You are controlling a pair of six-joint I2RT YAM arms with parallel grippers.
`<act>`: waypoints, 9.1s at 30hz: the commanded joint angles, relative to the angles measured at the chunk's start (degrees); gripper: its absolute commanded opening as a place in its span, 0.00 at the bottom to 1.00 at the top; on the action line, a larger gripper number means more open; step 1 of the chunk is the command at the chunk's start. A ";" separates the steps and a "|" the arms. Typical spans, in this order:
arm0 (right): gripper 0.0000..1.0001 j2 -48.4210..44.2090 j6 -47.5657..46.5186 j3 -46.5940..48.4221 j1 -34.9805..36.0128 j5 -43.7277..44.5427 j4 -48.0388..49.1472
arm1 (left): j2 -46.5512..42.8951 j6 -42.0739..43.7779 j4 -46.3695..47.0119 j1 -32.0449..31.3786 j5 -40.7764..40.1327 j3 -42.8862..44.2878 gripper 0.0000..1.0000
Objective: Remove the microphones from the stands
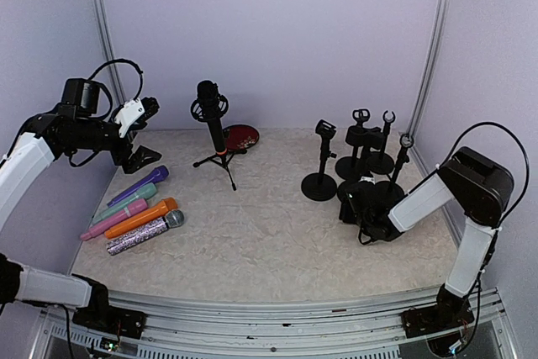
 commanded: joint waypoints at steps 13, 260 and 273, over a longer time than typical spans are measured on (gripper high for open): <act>0.96 -13.80 -3.18 -1.44 11.48 -1.76 -7.33 | 4.10 -5.79 2.35 1.80 2.96 -1.31 0.99; 0.44 -3.75 -44.59 62.92 37.47 -26.14 -27.54 | 4.01 -17.01 -11.02 -29.73 16.79 34.75 0.16; 0.00 -13.11 -38.88 49.19 36.62 -20.52 -10.34 | -0.42 -15.44 -10.04 -22.33 17.99 28.55 0.99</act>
